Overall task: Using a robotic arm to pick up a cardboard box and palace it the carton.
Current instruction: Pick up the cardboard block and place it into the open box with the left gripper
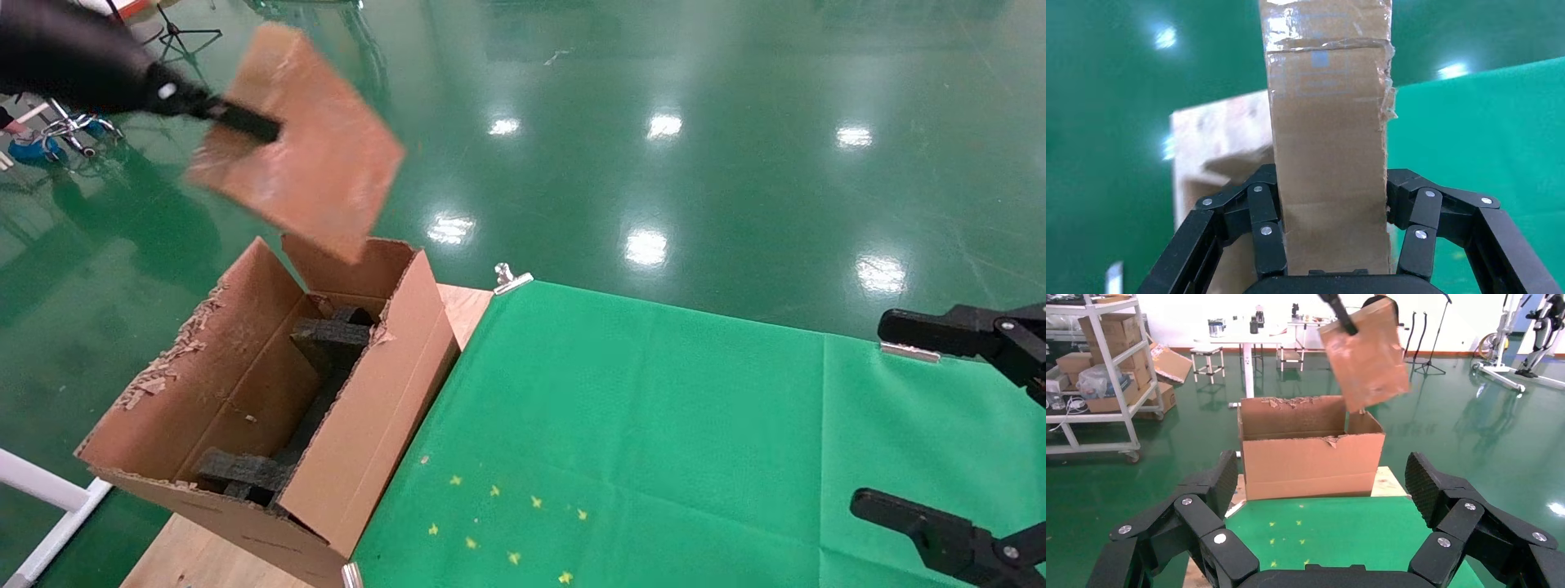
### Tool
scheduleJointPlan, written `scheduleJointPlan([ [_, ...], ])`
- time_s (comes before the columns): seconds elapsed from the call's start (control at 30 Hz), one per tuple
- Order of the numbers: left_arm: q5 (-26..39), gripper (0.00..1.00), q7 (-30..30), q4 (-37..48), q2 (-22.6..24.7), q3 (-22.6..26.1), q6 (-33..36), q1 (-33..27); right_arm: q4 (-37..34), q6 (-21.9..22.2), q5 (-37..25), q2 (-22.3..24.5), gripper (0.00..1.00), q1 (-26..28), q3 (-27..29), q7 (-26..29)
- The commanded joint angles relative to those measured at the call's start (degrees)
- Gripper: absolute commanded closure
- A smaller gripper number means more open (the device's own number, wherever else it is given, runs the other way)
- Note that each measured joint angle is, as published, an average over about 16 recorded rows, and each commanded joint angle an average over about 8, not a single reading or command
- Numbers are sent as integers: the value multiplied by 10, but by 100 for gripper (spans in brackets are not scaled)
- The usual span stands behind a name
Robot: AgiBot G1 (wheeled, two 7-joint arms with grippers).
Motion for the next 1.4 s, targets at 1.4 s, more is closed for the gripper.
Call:
scheduleJointPlan([
  [1.4,-6,100,245,396,26,8,-232,204,0,0,0,0,0,0,0,0],
])
